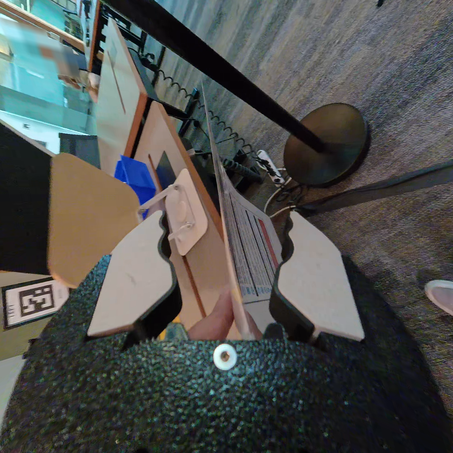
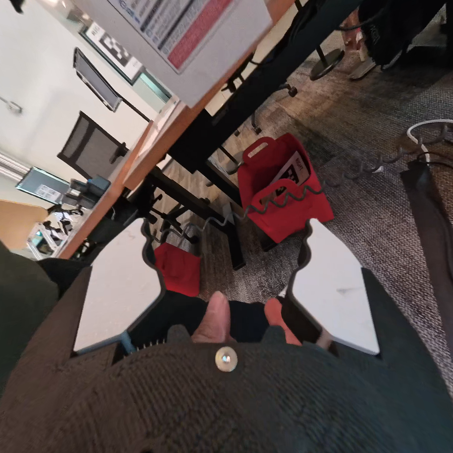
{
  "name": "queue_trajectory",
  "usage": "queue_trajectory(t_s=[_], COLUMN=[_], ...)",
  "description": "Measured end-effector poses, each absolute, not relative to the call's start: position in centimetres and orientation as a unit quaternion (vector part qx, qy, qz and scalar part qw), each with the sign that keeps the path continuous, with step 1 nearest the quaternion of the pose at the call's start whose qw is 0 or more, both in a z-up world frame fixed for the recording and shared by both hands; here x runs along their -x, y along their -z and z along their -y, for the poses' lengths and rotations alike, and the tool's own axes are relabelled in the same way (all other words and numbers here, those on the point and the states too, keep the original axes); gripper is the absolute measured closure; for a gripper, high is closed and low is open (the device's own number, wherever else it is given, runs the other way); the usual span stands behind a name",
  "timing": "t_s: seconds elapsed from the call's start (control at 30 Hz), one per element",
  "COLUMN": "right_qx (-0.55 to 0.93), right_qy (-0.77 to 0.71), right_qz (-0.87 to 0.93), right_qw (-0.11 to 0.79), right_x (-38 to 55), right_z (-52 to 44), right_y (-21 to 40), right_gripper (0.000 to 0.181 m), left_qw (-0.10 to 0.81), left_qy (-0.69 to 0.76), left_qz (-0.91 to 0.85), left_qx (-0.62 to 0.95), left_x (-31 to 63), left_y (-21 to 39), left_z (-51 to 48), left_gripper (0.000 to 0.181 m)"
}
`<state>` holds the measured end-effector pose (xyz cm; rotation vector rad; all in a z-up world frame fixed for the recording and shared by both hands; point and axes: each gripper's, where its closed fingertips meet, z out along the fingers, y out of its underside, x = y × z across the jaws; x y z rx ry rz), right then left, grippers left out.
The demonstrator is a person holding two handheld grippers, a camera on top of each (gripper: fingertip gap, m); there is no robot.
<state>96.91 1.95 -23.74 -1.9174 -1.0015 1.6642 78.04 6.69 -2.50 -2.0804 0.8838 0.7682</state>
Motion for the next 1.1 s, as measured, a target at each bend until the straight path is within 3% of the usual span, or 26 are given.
queue_trajectory(t_s=[0.4, 0.7, 0.93, 1.1], right_qx=[0.609, 0.59, 0.471, 0.422], right_qy=[-0.681, -0.613, -0.672, -0.744], right_qz=[0.335, 0.462, 0.518, 0.451], right_qw=[0.23, 0.251, 0.242, 0.254], right_x=[-90.6, -84.6, -83.2, -83.1], right_z=[-4.8, -7.1, -1.1, 0.0], right_y=[27.7, 34.8, 34.6, 33.1], right_gripper=[0.062, 0.066, 0.073, 0.07], left_qw=[0.332, 0.267, 0.272, 0.296], left_qy=[-0.199, -0.116, -0.02, 0.083], left_qz=[-0.3, -0.152, -0.11, -0.105], left_qx=[0.872, 0.944, 0.956, 0.946], left_x=[-80.3, -79.7, -82.5, -84.5], left_y=[21.6, 33.1, 37.4, 39.8], left_z=[-4.0, 3.3, 5.1, 5.0], left_gripper=[0.091, 0.093, 0.095, 0.097])
